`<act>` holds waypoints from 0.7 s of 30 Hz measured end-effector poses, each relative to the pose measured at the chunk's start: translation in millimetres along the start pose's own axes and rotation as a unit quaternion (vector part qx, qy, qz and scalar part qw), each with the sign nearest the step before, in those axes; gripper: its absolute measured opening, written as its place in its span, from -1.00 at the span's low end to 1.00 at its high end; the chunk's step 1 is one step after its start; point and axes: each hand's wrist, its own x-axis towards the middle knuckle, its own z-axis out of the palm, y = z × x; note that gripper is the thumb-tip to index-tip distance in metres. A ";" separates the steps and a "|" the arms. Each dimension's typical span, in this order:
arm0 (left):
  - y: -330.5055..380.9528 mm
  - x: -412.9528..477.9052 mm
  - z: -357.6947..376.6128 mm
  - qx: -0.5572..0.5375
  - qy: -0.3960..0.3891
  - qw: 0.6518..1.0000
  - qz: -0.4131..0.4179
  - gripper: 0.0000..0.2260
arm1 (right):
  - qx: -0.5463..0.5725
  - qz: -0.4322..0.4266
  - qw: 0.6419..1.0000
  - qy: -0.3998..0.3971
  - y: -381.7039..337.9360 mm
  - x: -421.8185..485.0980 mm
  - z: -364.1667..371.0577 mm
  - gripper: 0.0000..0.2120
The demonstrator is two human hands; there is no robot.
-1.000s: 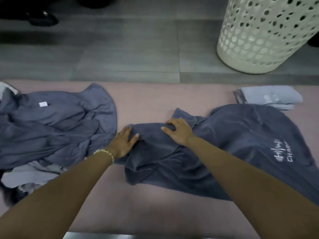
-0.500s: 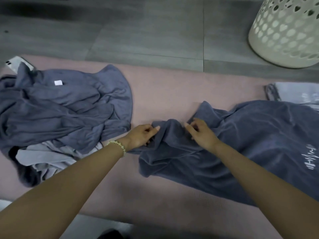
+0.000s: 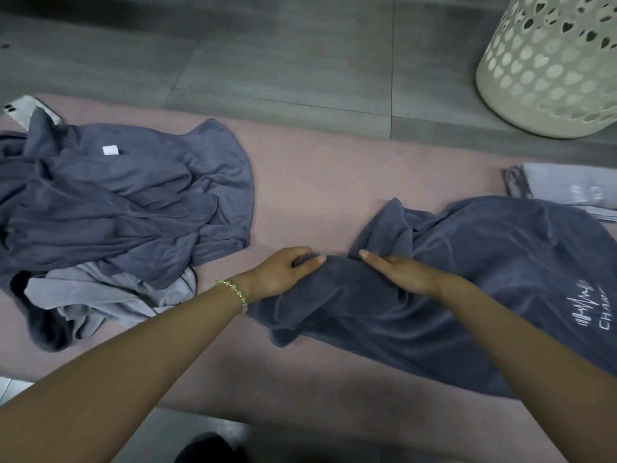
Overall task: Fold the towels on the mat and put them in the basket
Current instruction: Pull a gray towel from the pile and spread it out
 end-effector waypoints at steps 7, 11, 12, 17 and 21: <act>18.2 -11.6 -4.7 -0.025 -0.102 0.994 0.021 -0.84 | 0.160 0.010 0.971 -0.178 -3.8 -6.9 14.5 -0.35; 41.5 -19.6 -22.8 -0.073 -0.071 0.994 -0.028 -0.75 | 0.233 -0.030 0.953 -0.192 -16.1 -19.3 0.2 -0.54; 48.5 -22.6 -31.1 -0.050 -0.085 0.994 -0.044 -0.64 | 0.230 -0.043 0.956 -0.174 -21.6 -22.1 -6.7 -0.54; 68.2 -31.2 -62.0 -0.141 -0.058 0.986 -0.063 -0.63 | 0.162 -0.121 0.979 -0.029 -84.6 -19.3 -42.3 -0.68; 71.9 -19.2 -101.4 -0.313 0.125 0.941 0.005 -0.71 | 0.157 -0.265 0.930 0.199 -181.9 15.9 -53.0 -0.97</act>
